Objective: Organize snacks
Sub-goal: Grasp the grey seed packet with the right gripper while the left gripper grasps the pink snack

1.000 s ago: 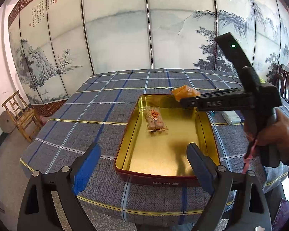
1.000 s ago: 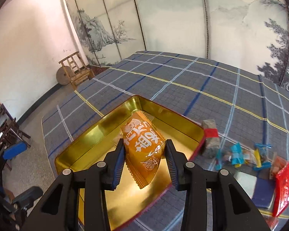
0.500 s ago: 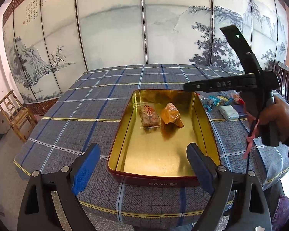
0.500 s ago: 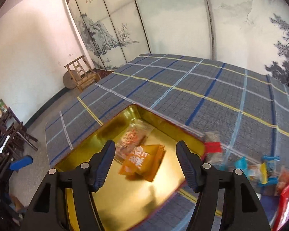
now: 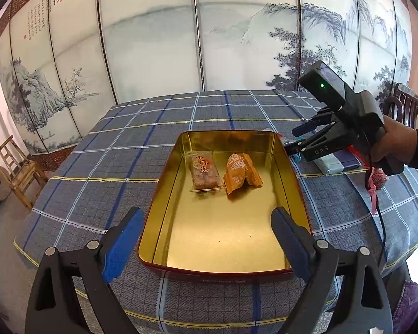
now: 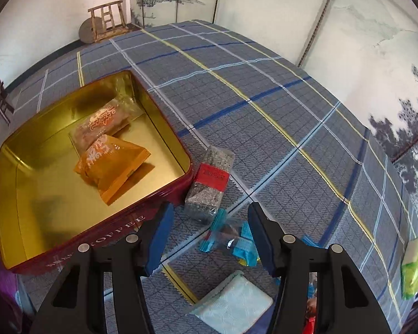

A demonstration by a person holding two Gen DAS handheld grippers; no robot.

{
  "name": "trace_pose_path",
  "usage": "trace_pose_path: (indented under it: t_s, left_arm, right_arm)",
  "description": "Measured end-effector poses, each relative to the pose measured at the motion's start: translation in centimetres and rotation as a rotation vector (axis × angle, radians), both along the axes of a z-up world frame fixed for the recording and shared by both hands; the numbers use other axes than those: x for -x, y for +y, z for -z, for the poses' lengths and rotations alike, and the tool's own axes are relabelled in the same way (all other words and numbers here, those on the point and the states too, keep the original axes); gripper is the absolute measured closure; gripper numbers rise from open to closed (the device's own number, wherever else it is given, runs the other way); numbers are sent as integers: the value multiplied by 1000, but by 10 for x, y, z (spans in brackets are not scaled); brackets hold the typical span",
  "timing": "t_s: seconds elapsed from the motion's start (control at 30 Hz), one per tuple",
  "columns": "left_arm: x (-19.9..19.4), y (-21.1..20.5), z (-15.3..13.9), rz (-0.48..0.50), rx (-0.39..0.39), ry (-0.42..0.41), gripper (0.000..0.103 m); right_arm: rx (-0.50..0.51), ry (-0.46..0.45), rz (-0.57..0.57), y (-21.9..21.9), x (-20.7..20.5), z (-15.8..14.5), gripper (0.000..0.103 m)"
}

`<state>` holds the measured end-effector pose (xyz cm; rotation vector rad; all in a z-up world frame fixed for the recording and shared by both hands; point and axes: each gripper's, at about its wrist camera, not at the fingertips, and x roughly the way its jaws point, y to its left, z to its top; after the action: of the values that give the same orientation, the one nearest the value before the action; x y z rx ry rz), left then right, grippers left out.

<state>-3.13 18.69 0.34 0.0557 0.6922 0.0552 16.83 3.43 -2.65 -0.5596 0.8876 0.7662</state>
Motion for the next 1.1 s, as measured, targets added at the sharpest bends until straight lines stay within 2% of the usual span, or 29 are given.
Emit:
trace_pose_path:
  t_s: [0.23,0.33,0.5,0.63,0.73,0.8,0.83,0.87,0.97,1.03,1.1]
  left_arm:
    - [-13,2,11,1,8,37,12]
    - [-16,2,14,1,5,42,12]
    - [-19,4,13,2,14,38,12]
    - [-20,4,13,4,12,35,12]
    - [-22,1,16,4,6,45,12]
    - [-22,-1,15,5,-1,52,12]
    - [-21,-3,13,4,-8,48,12]
    - [-20,-4,10,4,-14,40,12]
    - [-14,-11,0,25,-14,16,12]
    - [-10,-20,-6,58,-11,1,12]
    - [-7,-34,-12,104,-14,-7,12]
  right_arm:
    - [-8,20,18,7,-19,17,62]
    - [9,14,20,8,-22,22,74]
    - [-8,45,23,1,-29,20,74]
    - [-14,19,31,5,-38,15,66]
    - [-4,29,26,14,-48,19,65]
    - [-13,60,16,19,-52,24,68]
    - [-14,75,21,19,-53,24,76]
    - [-17,80,32,18,-52,22,76]
    - [-134,50,85,-13,-32,-7,76]
    - [-249,28,133,-56,-8,-32,76]
    - [-299,-20,228,-106,19,-46,76]
